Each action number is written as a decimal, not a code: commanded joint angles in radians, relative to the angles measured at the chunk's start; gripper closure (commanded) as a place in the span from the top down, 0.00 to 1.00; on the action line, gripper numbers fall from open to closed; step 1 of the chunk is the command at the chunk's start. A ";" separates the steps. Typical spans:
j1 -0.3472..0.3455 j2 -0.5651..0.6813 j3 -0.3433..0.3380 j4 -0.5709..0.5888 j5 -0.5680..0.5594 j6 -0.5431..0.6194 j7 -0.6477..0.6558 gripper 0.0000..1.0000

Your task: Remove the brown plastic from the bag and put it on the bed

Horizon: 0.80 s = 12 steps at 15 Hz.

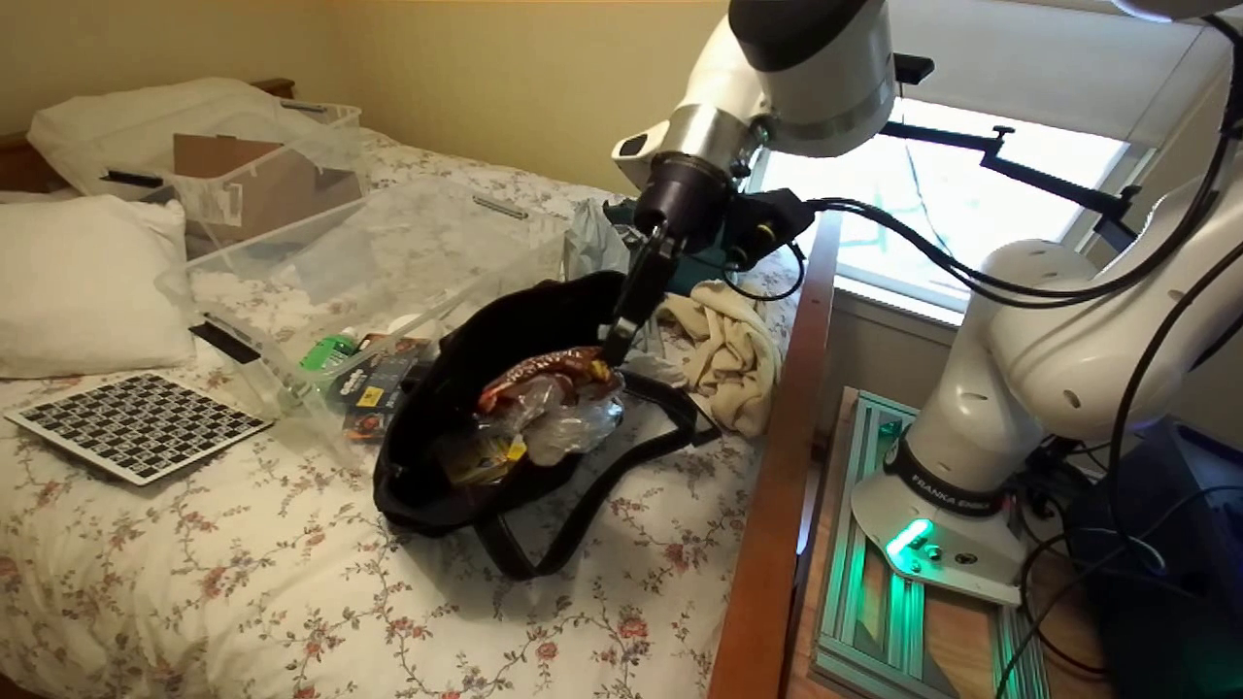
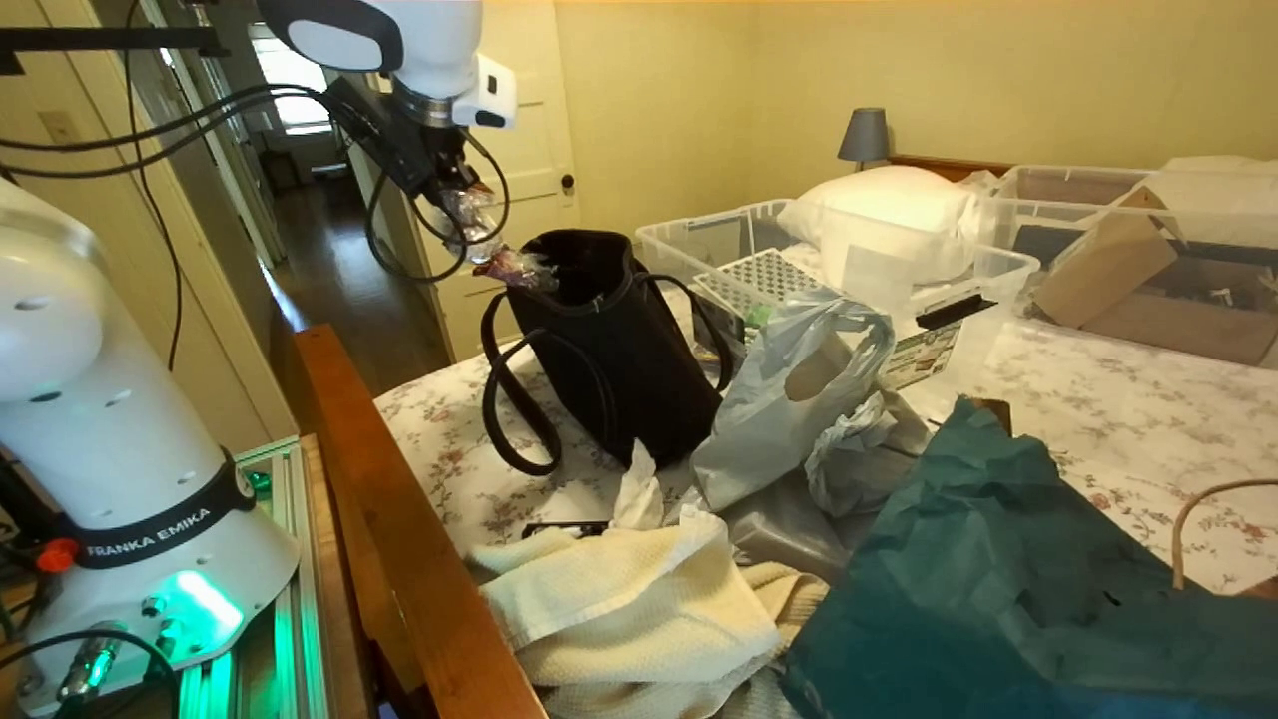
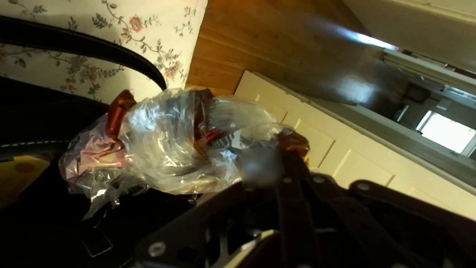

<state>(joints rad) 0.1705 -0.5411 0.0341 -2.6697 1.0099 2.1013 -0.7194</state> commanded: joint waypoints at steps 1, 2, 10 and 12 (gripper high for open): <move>-0.019 -0.070 -0.026 -0.032 -0.026 -0.112 0.001 0.00; -0.024 -0.077 -0.031 -0.033 -0.031 -0.141 -0.001 0.00; -0.078 -0.134 -0.050 -0.047 -0.072 -0.317 0.002 0.00; -0.094 -0.120 -0.035 -0.040 -0.112 -0.329 0.036 0.00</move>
<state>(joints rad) 0.1063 -0.6411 -0.0162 -2.6979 0.9527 1.8078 -0.7278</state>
